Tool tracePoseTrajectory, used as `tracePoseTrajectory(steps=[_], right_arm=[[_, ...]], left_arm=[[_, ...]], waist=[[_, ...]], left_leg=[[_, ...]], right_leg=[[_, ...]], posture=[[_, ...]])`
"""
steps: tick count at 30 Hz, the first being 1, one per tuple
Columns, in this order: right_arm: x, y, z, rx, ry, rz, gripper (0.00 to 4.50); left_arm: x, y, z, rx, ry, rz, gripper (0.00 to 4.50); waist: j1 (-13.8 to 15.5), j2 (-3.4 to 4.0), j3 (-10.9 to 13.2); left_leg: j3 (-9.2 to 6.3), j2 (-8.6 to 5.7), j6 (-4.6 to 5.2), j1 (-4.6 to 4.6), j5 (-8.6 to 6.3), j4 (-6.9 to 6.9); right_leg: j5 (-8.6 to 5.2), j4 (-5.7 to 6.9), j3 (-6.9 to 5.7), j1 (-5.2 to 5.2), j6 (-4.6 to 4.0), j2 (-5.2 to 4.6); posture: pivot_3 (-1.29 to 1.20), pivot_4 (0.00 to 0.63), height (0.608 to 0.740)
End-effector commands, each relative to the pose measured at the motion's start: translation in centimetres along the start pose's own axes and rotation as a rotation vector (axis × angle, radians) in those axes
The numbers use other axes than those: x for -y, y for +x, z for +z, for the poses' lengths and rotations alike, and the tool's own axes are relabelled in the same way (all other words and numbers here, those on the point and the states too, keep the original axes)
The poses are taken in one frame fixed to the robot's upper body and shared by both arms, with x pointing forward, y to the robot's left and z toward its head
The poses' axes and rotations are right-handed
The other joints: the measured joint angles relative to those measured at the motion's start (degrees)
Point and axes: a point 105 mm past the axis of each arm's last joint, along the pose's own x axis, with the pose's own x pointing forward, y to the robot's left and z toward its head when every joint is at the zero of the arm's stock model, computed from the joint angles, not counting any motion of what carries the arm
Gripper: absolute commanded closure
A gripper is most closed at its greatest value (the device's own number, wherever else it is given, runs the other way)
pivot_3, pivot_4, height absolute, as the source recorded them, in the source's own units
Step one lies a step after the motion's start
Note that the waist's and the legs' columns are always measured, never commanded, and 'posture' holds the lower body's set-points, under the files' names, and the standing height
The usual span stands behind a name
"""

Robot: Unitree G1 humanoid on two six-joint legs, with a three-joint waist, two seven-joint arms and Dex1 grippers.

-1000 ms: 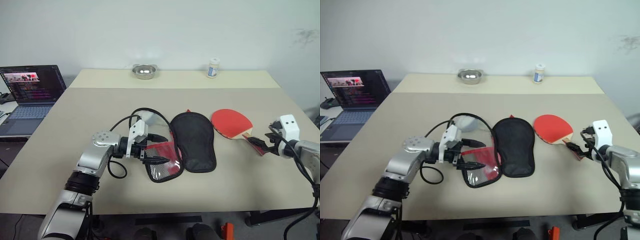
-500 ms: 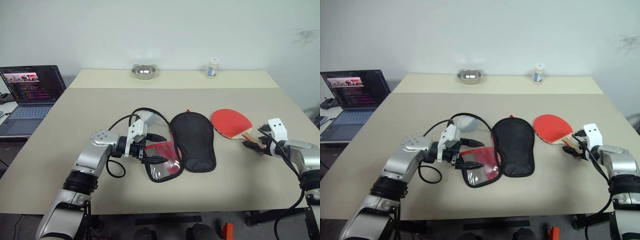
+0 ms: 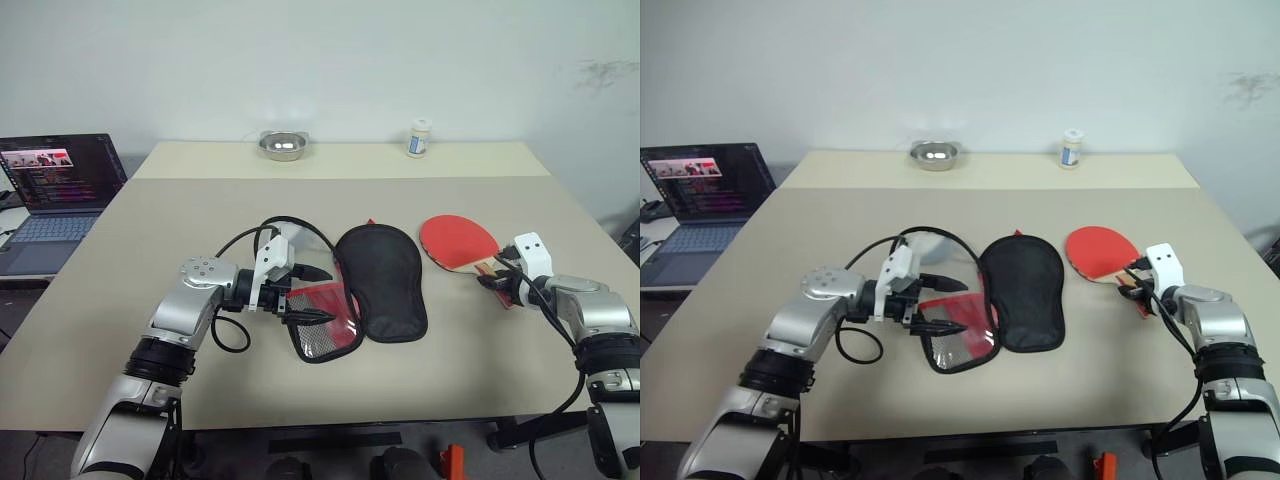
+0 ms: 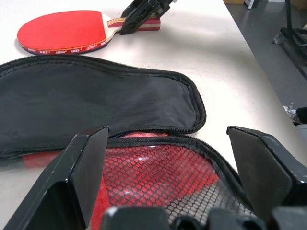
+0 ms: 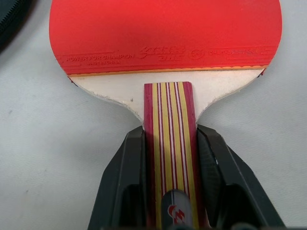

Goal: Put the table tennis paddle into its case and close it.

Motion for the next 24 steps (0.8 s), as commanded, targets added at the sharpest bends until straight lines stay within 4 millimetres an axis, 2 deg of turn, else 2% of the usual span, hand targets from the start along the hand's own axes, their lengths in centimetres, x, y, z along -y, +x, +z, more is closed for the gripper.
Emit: tracePoseTrajectory(steps=[1,3,6,8,11,17,20,24], right_arm=[[0.7,-0.7,0.8,0.028,0.023,-0.059,3.43],[0.7,-2.1,2.5,0.087,0.033,-0.067,3.43],[-0.3,-5.3,5.4,0.180,0.032,-0.080,3.43],[-1.8,-6.5,6.2,0.210,0.032,-0.070,3.43],[-5.5,-7.6,7.1,0.257,0.060,-0.023,3.43],[-14.3,-6.7,7.2,0.294,0.233,0.107,3.43],[-16.7,-5.9,7.2,0.284,0.292,0.130,3.43],[-18.7,-5.1,6.3,0.247,0.335,0.143,3.43]], left_arm=[[0.1,-0.1,0.9,0.011,0.039,-0.001,0.20],[0.2,-0.3,0.7,0.009,0.032,0.009,0.20],[0.4,-0.5,0.3,0.009,0.023,0.015,0.20],[0.5,-0.5,0.3,0.011,0.021,0.016,0.20],[0.5,-0.3,0.3,0.015,0.020,0.016,0.20],[0.4,0.1,0.7,0.028,0.022,0.007,0.20],[0.3,0.2,0.9,0.037,0.027,0.001,0.20],[-0.2,-0.1,1.1,0.043,0.039,0.018,0.20]], waist=[[0.0,0.00,0.0],[0.2,0.03,0.0],[0.5,0.27,0.1],[0.6,0.33,0.2],[0.5,0.33,0.2],[0.4,0.32,0.2],[0.5,0.33,0.2],[0.6,0.32,0.2]], left_leg=[[0.00,0.00,-0.05,0.00,0.03,0.00],[-0.02,-0.01,-0.10,-0.03,0.06,-0.01],[-0.03,-0.04,-0.14,-0.33,0.08,-0.06],[-0.05,-0.08,-0.18,-0.64,0.11,-0.07],[-0.10,-0.02,-0.19,-0.79,0.11,-0.07],[-0.18,0.26,-0.28,-0.77,0.16,-0.07],[-0.20,0.28,-0.34,-0.78,0.20,-0.06],[-0.20,0.09,-0.35,-0.81,0.20,-0.04]], right_leg=[[0.01,0.01,0.00,0.00,-0.01,-0.01],[0.02,0.00,-0.02,-0.01,-0.02,-0.01],[0.10,0.03,-0.03,-0.32,-0.17,-0.08],[0.10,0.12,-0.03,-0.65,-0.17,-0.10],[0.10,0.09,-0.09,-0.80,-0.18,-0.08],[0.10,0.14,-0.20,-0.80,-0.18,0.17],[0.12,0.21,-0.23,-0.85,-0.21,0.20],[0.14,0.15,-0.23,-0.82,-0.24,0.20]], posture=[[0.00,0.150,0.740],[0.00,0.150,0.740],[0.00,0.150,0.740],[0.00,0.150,0.740],[0.00,0.150,0.740],[0.00,0.150,0.740],[0.00,0.150,0.740],[0.00,0.150,0.740]])
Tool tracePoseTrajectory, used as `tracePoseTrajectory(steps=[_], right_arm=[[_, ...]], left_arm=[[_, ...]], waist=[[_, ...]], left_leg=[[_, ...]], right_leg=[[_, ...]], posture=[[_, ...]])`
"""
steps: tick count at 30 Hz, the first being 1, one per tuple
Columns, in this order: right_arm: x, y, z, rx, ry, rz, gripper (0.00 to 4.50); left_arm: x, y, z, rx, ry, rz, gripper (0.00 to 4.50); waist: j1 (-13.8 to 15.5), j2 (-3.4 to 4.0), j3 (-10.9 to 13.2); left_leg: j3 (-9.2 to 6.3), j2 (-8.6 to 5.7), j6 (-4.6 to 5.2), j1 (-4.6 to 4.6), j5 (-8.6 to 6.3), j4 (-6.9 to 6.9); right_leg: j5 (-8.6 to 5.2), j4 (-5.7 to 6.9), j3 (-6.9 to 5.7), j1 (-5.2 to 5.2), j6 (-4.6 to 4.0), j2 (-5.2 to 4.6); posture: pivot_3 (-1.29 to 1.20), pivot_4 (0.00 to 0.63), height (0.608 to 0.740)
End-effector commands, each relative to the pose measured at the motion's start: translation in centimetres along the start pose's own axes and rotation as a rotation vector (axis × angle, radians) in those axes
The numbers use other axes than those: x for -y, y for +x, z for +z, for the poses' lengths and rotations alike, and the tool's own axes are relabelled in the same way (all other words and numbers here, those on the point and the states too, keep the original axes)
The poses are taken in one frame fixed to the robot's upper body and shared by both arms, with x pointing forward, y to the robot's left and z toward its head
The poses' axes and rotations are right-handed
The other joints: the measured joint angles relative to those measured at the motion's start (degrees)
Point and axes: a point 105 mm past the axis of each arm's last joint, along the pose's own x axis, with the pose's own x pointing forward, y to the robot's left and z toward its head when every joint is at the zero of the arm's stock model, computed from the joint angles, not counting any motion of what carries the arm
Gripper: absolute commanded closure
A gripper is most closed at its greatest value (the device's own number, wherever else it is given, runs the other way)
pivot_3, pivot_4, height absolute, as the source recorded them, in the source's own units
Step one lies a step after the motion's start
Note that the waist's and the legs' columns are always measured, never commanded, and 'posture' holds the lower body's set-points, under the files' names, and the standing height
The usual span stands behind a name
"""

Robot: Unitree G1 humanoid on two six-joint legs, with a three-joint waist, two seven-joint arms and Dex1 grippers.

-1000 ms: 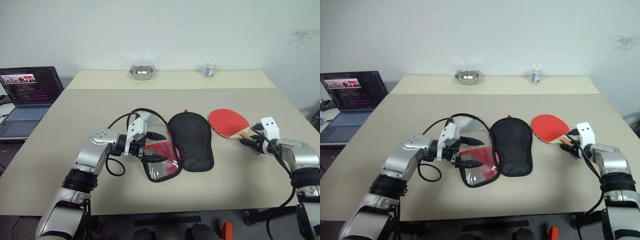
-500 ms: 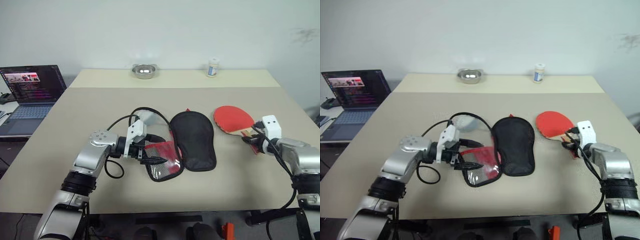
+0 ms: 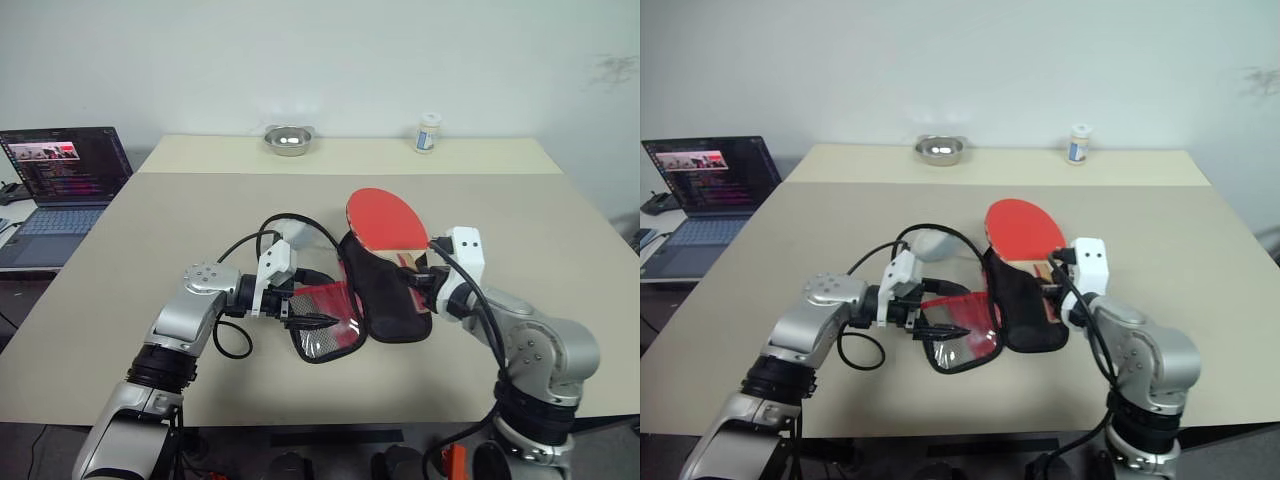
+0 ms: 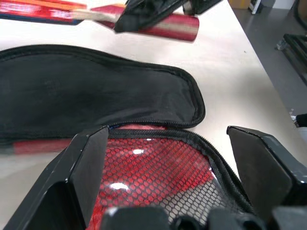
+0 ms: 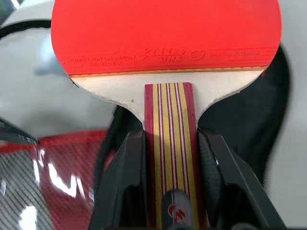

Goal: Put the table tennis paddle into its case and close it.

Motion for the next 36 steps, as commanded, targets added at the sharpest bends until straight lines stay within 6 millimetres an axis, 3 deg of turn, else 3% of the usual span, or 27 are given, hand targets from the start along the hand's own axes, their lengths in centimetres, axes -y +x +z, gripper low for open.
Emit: tracePoseTrajectory(steps=[1,6,17,26,36], right_arm=[[-1.0,-0.2,0.2,0.045,-0.008,-0.013,3.43],[-0.7,0.3,-1.3,0.009,0.021,-0.040,3.43],[0.1,1.5,-2.4,-0.018,0.009,-0.070,3.43],[0.5,1.8,-3.2,-0.035,-0.001,-0.079,3.43],[-0.2,2.0,-3.4,-0.035,-0.031,-0.043,0.10]], left_arm=[[-0.8,-0.7,1.5,0.030,0.058,0.022,0.20],[-1.0,-1.1,1.7,0.039,0.071,0.046,0.20],[-1.1,-2.0,2.8,0.057,0.105,0.079,0.20],[-1.8,-4.6,5.7,0.040,0.192,0.159,0.20],[-2.3,-5.5,5.9,0.037,0.169,0.218,0.20]], waist=[[0.0,0.00,0.0],[-0.1,0.00,0.0],[-0.3,0.00,0.0],[-0.3,-0.01,0.0],[-0.3,-0.02,0.0]], left_leg=[[0.00,-0.09,0.00,-0.01,0.00,0.00],[-0.03,-0.22,0.01,-0.16,-0.01,-0.01],[-0.19,-0.20,0.01,-0.18,0.00,0.00],[-0.21,-0.21,0.01,-0.19,0.00,0.01],[-0.21,-0.20,0.01,-0.18,0.00,0.01]], right_leg=[[0.00,-0.01,0.02,0.00,0.00,-0.01],[0.00,-0.11,0.03,-0.04,0.01,-0.11],[0.00,-0.07,-0.08,-0.04,0.00,-0.07],[0.00,-0.07,-0.09,-0.04,0.01,-0.07],[0.00,-0.06,-0.09,-0.04,0.01,-0.06]], posture=[[0.00,0.150,0.740],[0.00,0.150,0.740],[0.00,0.150,0.740],[0.00,0.150,0.740],[0.00,0.150,0.740]])
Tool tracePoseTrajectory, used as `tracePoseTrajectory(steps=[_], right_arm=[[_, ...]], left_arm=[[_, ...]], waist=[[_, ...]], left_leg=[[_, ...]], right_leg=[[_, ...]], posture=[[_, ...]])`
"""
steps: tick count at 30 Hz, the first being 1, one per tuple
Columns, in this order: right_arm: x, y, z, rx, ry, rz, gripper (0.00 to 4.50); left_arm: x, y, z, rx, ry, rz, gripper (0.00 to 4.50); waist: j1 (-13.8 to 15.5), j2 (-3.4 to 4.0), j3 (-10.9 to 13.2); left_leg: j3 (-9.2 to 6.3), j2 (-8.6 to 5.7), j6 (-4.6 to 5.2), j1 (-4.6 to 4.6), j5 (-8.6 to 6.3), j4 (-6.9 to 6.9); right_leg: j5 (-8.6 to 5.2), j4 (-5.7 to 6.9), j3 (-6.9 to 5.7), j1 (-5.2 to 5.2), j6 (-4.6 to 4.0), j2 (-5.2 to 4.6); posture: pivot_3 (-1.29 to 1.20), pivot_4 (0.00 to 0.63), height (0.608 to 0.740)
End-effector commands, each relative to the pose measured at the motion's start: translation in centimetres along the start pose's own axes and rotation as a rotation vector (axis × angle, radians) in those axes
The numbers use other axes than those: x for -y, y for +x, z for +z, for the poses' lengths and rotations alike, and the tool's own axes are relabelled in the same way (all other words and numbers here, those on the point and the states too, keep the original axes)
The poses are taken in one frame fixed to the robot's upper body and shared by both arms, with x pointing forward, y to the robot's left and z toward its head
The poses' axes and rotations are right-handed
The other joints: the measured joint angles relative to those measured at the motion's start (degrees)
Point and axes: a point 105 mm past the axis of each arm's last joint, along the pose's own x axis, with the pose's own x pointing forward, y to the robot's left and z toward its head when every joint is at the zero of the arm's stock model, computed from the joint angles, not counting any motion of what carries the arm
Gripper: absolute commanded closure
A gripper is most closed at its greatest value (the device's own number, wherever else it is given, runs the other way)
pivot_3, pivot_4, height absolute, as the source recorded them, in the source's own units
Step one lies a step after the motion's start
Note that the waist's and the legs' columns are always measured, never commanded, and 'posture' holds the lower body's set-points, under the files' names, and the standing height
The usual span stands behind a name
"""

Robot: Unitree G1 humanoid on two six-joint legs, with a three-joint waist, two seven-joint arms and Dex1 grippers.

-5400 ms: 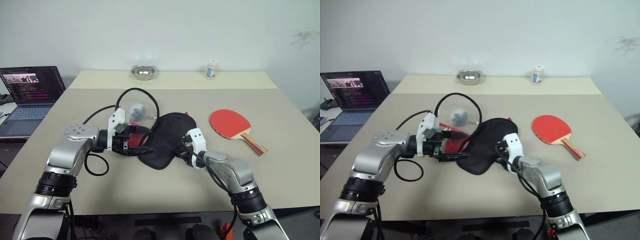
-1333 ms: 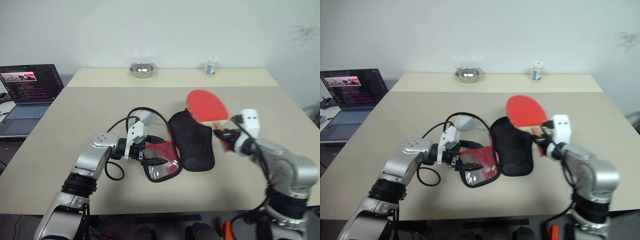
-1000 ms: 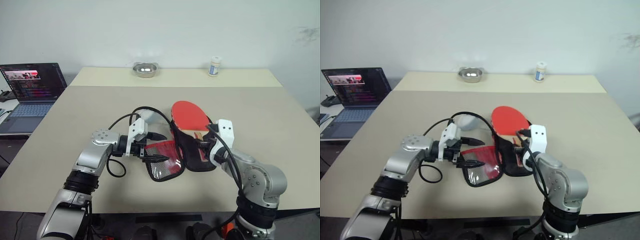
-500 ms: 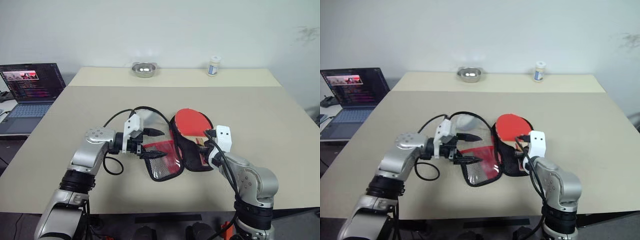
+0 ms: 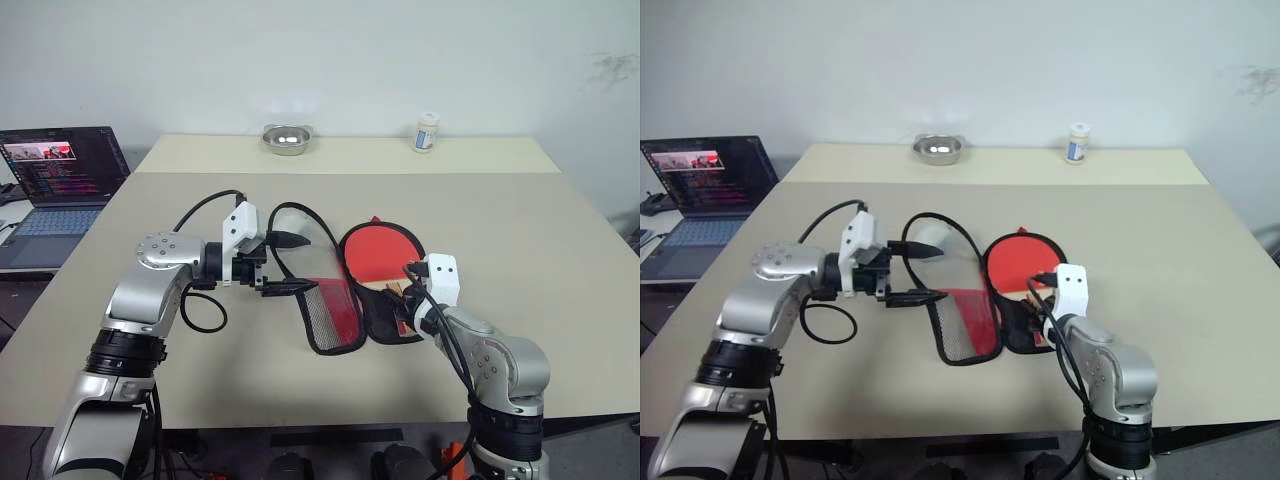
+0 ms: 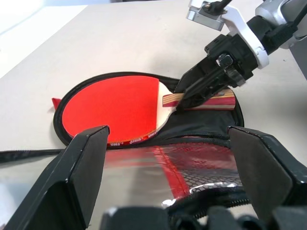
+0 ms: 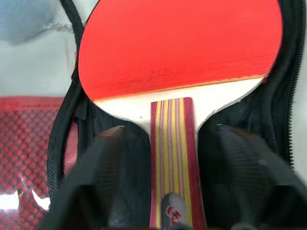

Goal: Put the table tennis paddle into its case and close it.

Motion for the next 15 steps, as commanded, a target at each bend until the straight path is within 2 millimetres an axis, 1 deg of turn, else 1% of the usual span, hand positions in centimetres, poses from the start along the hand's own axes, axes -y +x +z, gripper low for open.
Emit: tracePoseTrajectory(steps=[1,4,6,9,11,13,15], right_arm=[[-0.8,-0.4,0.9,0.048,-0.032,0.035,0.04],[-1.6,-1.5,1.9,0.084,-0.133,0.108,0.04],[-2.0,-2.4,2.4,0.101,-0.167,0.161,0.04],[-2.0,-3.7,3.1,0.128,-0.227,0.208,0.04],[-1.5,-4.7,3.7,0.149,-0.253,0.229,0.04],[-1.2,-5.4,4.0,0.161,-0.290,0.249,0.04],[-1.3,-5.7,3.8,0.159,-0.314,0.278,0.04]], left_arm=[[-0.5,-0.9,1.7,0.030,0.044,0.042,0.20],[-1.2,-1.8,1.6,0.014,0.019,0.088,0.20],[-1.6,-2.5,1.6,0.015,-0.007,0.123,0.20],[-2.4,-3.9,1.1,0.011,-0.060,0.190,0.20],[-3.5,-5.6,0.2,-0.004,-0.102,0.285,0.20],[-4.3,-7.4,-1.3,-0.039,-0.148,0.366,0.20],[-4.2,-8.0,-2.6,-0.082,-0.165,0.387,0.20]], waist=[[0.0,0.00,0.0],[0.0,0.00,0.0],[0.0,0.00,0.0],[0.0,-0.01,0.0],[0.0,-0.01,0.0],[0.0,-0.01,0.0],[-0.1,-0.03,0.0]], left_leg=[[0.00,0.00,0.00,0.00,0.00,0.00],[0.02,-0.02,0.00,0.00,0.00,0.01],[0.01,-0.03,0.00,-0.01,0.00,0.01],[-0.01,-0.01,0.00,-0.01,0.00,0.01],[-0.02,0.01,0.00,0.00,0.00,0.01],[-0.02,0.00,0.00,0.02,0.00,0.01],[-0.01,0.02,0.00,0.05,0.00,0.01]], right_leg=[[0.00,0.00,0.00,0.00,0.00,0.00],[0.00,0.00,0.01,0.00,0.00,-0.01],[0.00,-0.01,0.01,0.00,0.00,-0.02],[0.00,-0.02,-0.01,0.00,0.01,0.00],[-0.01,-0.01,-0.04,0.00,0.01,0.00],[-0.01,0.01,-0.04,0.00,0.01,0.00],[-0.01,0.02,-0.03,0.01,0.01,0.00]], posture=[[0.00,0.150,0.740],[0.00,0.150,0.740],[0.00,0.150,0.740],[0.00,0.150,0.740],[0.00,0.150,0.740],[0.00,0.150,0.740],[0.00,0.150,0.740]])
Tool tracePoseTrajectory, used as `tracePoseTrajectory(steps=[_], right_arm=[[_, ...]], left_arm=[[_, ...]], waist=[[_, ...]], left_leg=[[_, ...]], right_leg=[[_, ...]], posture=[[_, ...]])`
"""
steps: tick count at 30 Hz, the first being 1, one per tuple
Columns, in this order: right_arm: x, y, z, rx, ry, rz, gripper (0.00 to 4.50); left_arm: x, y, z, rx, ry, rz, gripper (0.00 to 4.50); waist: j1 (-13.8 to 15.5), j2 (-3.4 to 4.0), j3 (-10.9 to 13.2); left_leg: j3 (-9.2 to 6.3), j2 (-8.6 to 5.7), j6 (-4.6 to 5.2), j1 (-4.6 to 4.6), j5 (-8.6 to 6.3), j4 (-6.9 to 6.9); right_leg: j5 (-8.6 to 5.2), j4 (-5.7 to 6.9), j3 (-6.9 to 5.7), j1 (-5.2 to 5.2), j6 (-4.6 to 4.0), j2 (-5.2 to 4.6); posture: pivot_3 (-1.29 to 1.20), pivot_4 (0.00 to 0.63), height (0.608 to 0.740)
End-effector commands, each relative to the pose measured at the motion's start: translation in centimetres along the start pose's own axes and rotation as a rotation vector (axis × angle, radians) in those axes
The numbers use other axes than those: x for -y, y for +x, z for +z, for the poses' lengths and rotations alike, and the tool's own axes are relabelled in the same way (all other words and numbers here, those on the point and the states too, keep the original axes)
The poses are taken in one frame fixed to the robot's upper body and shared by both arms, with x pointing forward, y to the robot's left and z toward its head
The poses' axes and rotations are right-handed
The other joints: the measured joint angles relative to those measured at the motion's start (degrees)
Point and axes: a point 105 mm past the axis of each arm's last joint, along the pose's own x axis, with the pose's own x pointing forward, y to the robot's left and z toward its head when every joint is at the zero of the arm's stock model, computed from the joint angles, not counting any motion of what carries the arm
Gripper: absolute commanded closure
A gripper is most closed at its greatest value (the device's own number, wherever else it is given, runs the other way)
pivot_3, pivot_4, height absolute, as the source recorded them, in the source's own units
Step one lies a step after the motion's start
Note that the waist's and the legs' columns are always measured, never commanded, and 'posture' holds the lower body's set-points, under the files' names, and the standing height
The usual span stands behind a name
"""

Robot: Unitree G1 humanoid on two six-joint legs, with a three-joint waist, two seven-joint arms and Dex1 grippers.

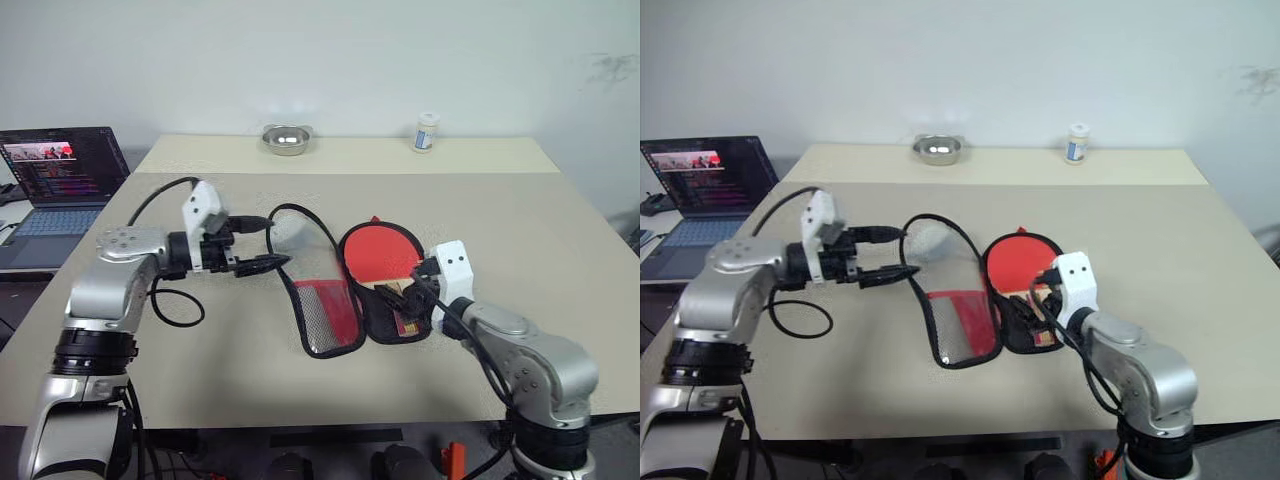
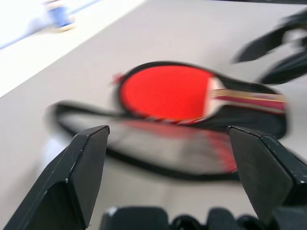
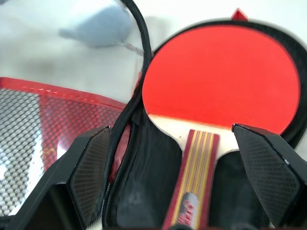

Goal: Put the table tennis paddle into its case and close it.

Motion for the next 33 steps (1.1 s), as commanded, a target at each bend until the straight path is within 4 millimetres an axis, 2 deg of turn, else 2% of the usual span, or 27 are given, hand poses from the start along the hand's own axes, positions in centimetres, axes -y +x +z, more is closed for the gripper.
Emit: tracePoseTrajectory(steps=[1,5,8,12,14,20,23,27,33], right_arm=[[-0.8,-0.9,0.9,0.055,-0.051,0.070,0.04],[-1.5,-1.8,2.1,0.106,-0.102,0.152,0.04],[-1.7,-3.6,3.6,0.138,-0.181,0.245,0.04],[-2.0,-7.6,5.7,0.127,-0.291,0.412,0.04],[-1.5,-8.5,6.2,0.113,-0.311,0.416,0.04],[-0.5,-9.4,7.1,0.111,-0.334,0.364,0.04],[-0.6,-9.4,7.0,0.110,-0.333,0.351,0.04],[-0.6,-9.4,6.5,0.091,-0.327,0.327,0.04],[0.5,-9.0,6.3,0.088,-0.291,0.244,0.04]], left_arm=[[-1.4,-1.8,-1.4,-0.043,-0.006,0.085,0.20],[-0.9,-2.4,-4.0,-0.116,-0.012,0.073,0.20],[-0.3,-1.6,-4.4,-0.103,-0.029,0.049,0.20],[1.2,2.6,-2.9,-0.030,-0.011,-0.046,0.20],[1.7,4.8,-2.2,0.001,-0.002,-0.087,0.20],[5.5,13.7,0.3,0.095,0.002,-0.254,0.20],[7.2,17.0,-0.1,0.062,0.029,-0.297,0.20],[8.0,19.1,-1.9,-0.029,0.053,-0.297,0.20],[7.6,19.5,-2.8,-0.057,0.081,-0.261,0.20]], waist=[[0.1,-0.02,0.0],[0.2,-0.05,0.0],[0.3,-0.12,0.0],[1.5,-0.21,0.0],[2.0,-0.37,0.0],[2.3,-0.45,0.0],[2.0,-0.46,0.0],[1.5,-0.46,0.0],[1.7,-0.48,0.0]], left_leg=[[-0.01,0.01,0.00,0.01,0.00,-0.01],[0.00,0.00,0.00,0.00,0.00,-0.01],[0.01,-0.06,0.00,-0.02,0.00,0.02],[-0.09,-0.17,0.01,-0.01,0.00,0.09],[-0.19,-0.17,0.01,-0.02,-0.01,0.14],[-0.27,-0.21,0.03,-0.08,-0.01,0.28],[-0.27,-0.22,0.06,-0.17,-0.03,0.34],[-0.27,-0.17,0.09,-0.16,-0.04,0.31],[-0.34,-0.12,0.08,-0.15,-0.04,0.32]], right_leg=[[0.00,-0.01,-0.01,0.01,0.00,0.00],[0.00,-0.02,-0.03,0.02,-0.01,-0.02],[0.00,-0.03,-0.03,0.04,-0.01,-0.08],[0.01,-0.08,-0.14,0.17,0.01,-0.16],[0.02,-0.11,-0.25,0.25,0.02,-0.16],[0.03,-0.10,-0.28,0.32,0.03,-0.13],[0.04,-0.13,-0.24,0.28,0.04,-0.11],[0.03,-0.13,-0.11,0.22,0.04,0.01],[0.03,-0.06,-0.24,0.21,0.04,0.03]], posture=[[0.00,0.150,0.740],[0.00,0.150,0.740],[0.00,0.150,0.740],[0.00,0.150,0.740],[0.00,0.150,0.740],[0.00,0.150,0.740],[0.00,0.150,0.740],[0.00,0.150,0.740],[0.00,0.150,0.740]])
